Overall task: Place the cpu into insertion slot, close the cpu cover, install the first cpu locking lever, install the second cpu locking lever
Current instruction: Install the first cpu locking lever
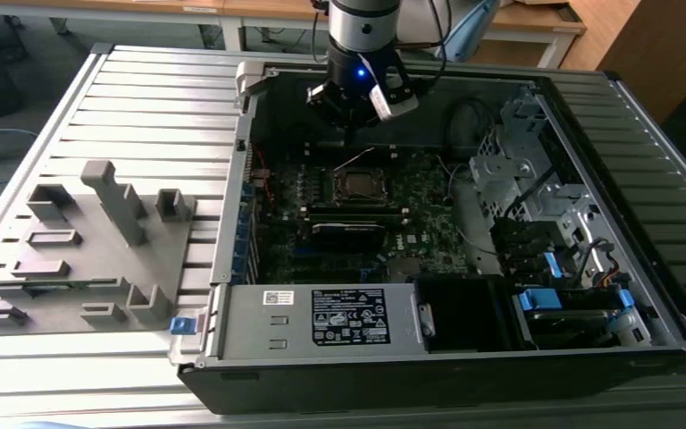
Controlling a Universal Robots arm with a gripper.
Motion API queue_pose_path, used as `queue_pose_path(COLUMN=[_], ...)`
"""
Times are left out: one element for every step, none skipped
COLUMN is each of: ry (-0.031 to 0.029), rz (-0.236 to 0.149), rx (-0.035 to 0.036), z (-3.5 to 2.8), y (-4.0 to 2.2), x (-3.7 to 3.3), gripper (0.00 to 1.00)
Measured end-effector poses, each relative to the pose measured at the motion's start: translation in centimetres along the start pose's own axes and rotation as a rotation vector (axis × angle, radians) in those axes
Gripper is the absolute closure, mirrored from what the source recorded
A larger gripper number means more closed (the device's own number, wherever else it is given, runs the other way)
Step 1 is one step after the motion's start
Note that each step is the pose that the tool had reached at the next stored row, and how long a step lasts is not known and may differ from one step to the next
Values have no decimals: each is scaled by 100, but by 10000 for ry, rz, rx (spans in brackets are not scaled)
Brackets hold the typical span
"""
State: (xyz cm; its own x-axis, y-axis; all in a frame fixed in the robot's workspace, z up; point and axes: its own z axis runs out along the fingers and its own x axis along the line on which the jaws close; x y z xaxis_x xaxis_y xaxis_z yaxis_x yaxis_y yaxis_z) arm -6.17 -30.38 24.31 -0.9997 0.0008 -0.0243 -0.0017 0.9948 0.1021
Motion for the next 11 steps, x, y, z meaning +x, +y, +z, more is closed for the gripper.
queue_pose_path(ry=[1,-1,-1,-1,-2,-3,-2,0,0,0,-1], rz=[0,0,0,0,-1,-1,-1,0,0,0,0], rx=[1,-1,0,-1,-2,-4,-3,-1,0,1,-1], z=[0,1,1,2,4,8,11,14,16,17,19], y=[0,0,0,0,0,0,-1,-1,-2,-2,-2], x=[0,0,0,0,0,-1,-2,-2,-2,-2,-2], gripper=[89,89,89,89,89,89,89,89,89,89,89])
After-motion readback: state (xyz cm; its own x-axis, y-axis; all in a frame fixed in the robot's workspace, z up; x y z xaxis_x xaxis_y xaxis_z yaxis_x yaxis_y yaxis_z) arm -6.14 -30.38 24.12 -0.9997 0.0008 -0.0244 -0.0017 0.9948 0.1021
